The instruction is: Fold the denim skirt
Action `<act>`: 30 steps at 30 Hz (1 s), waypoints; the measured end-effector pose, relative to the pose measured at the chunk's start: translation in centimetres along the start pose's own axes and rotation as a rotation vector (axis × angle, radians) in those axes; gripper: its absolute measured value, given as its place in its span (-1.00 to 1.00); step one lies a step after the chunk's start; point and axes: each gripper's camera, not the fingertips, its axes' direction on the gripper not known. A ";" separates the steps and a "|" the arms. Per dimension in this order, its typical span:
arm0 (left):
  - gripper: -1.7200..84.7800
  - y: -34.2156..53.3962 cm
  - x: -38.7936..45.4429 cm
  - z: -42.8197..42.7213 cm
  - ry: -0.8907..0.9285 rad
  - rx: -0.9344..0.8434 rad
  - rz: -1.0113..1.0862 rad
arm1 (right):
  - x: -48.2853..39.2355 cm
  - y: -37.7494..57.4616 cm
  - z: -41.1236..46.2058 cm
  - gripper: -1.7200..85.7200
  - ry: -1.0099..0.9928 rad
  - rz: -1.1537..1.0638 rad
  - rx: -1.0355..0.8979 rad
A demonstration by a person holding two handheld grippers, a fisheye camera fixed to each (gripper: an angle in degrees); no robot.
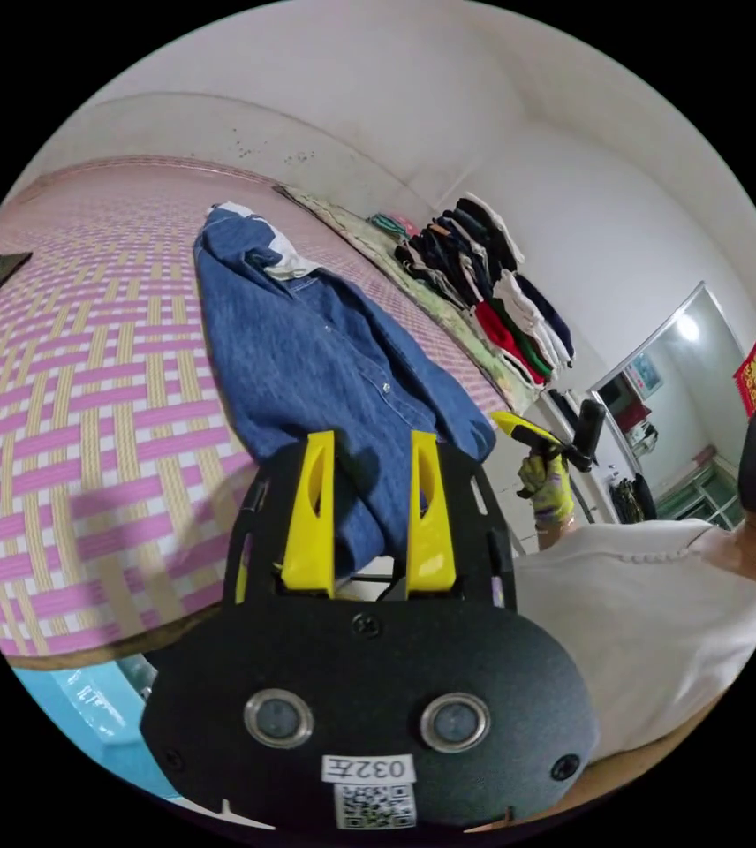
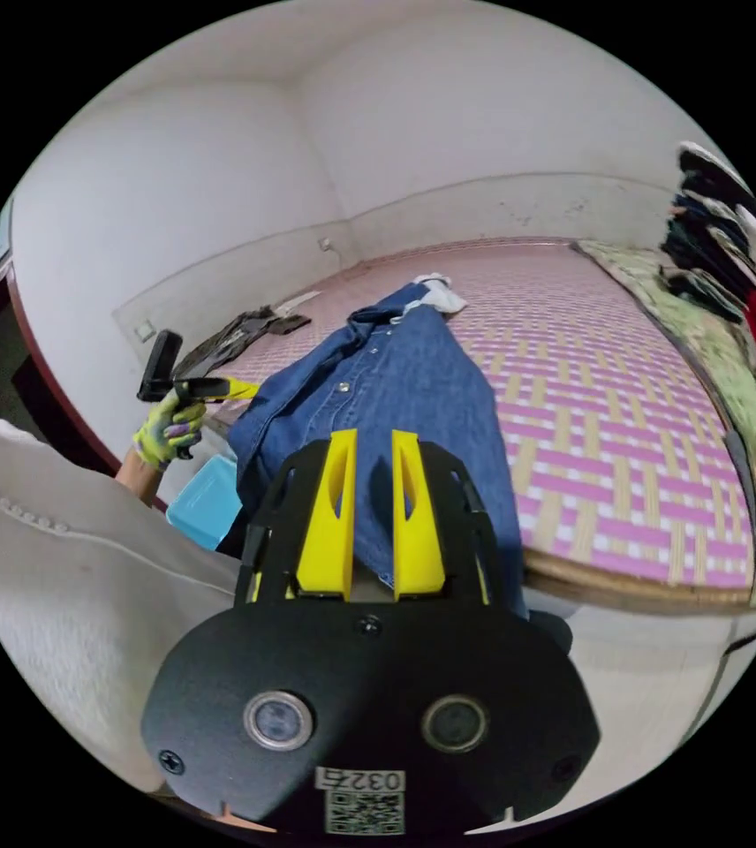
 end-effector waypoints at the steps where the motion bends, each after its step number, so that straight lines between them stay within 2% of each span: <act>1: -0.76 -0.6 -0.2 0.0 0.030 0.010 -0.013 | 0.0 -1.1 0.6 -0.81 0.018 -0.013 -0.014; 6: -0.77 -1.4 -2.1 -0.4 0.191 0.034 -0.103 | 3.6 -4.6 1.7 -0.81 -0.020 0.054 -0.075; 8: -0.79 -1.2 -1.7 -0.8 0.232 0.036 -0.078 | 5.3 -5.3 2.3 -0.81 -0.015 0.098 -0.117; 10: -0.84 -1.2 -0.4 -1.8 0.428 0.040 0.043 | 7.1 -5.6 2.6 -0.81 -0.015 0.138 -0.149; 12: -0.84 -1.6 -0.1 -2.9 0.476 0.086 0.064 | 8.4 -5.5 2.3 -0.81 -0.015 0.171 -0.143; 16: -0.78 -6.5 -1.6 -4.5 0.138 0.194 -0.054 | 10.9 -5.4 1.0 -0.78 0.014 0.236 -0.106; 18: -0.73 -10.5 -2.3 -3.0 0.065 0.176 -0.070 | 11.6 -5.5 0.4 -0.77 0.032 0.257 -0.100; 21: -0.69 -17.8 -2.6 2.2 -0.159 0.078 -0.063 | 12.8 -5.4 -0.1 -0.77 -0.002 0.285 -0.135; 25: -0.68 -25.8 -2.7 11.7 -0.228 -0.140 -0.045 | 12.2 -4.8 -1.3 -0.87 -0.064 0.237 -0.143; 28: -0.90 -29.0 -2.7 15.2 -0.281 -0.236 -0.070 | 11.3 -4.2 -3.6 -0.97 -0.032 0.194 -0.107; 30: -0.96 -30.0 -2.7 14.1 -0.232 -0.211 -0.083 | 11.2 -3.6 -5.7 -0.98 -0.038 0.190 -0.073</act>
